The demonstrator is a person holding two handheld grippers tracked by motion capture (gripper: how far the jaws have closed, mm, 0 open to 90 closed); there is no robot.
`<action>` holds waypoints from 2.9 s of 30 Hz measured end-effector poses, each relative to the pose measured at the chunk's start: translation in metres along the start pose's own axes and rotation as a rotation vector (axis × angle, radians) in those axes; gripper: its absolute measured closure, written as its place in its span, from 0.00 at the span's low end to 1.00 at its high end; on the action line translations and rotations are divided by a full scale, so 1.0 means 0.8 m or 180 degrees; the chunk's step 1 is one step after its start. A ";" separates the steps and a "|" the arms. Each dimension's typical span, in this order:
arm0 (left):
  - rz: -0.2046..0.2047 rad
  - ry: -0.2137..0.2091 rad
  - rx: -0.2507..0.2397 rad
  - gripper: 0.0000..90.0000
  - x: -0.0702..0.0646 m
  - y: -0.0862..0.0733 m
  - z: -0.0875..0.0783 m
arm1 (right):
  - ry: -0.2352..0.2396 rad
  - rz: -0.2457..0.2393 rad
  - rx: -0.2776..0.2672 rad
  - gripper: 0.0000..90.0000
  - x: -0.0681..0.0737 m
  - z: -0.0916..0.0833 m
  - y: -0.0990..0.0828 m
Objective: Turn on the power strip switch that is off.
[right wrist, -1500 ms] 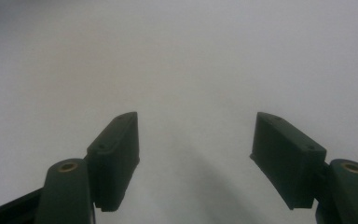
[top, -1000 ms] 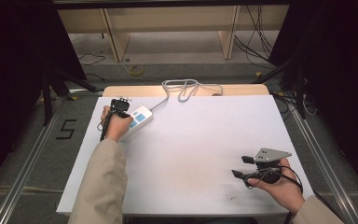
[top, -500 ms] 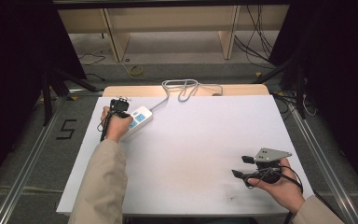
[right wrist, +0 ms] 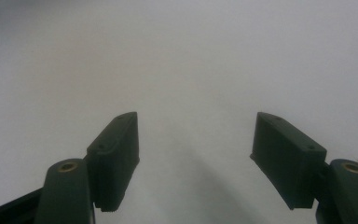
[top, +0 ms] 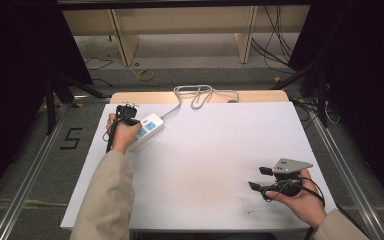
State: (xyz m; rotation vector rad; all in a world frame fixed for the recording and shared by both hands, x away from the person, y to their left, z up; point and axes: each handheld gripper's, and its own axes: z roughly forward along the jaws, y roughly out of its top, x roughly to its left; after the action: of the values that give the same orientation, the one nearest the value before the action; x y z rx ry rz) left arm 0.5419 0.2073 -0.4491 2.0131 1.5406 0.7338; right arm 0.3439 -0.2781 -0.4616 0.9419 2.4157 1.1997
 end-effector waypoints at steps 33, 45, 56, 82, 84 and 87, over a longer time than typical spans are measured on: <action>-0.0324 -0.0144 -0.0059 0.44 -0.001 0.001 -0.024 | -0.0013 0.0023 -0.0003 0.36 -0.001 0.000 0.000; -0.0262 -0.0474 -0.0184 0.35 -0.012 -0.003 -0.058 | -0.0022 0.0035 -0.0011 0.36 -0.001 0.000 0.000; -0.0152 -0.0643 -0.0345 0.31 -0.027 -0.023 -0.083 | -0.0026 0.0041 -0.0015 0.35 -0.001 0.000 0.001; 0.0252 -0.1000 -0.0592 0.29 -0.069 -0.070 -0.129 | -0.0027 0.0039 -0.0011 0.35 0.000 0.000 0.001; 0.0272 -0.1029 -0.0605 0.29 -0.072 -0.076 -0.132 | -0.0027 0.0039 -0.0009 0.35 0.000 0.000 0.001; 0.0336 -0.1065 -0.0628 0.29 -0.076 -0.085 -0.137 | -0.0025 0.0034 -0.0007 0.35 0.000 0.000 0.002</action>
State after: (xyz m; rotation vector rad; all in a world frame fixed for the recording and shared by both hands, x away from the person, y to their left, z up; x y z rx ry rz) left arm 0.4065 0.1717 -0.4215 1.9619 1.1344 0.5311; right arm 0.3445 -0.2775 -0.4606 0.9583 2.4058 1.2000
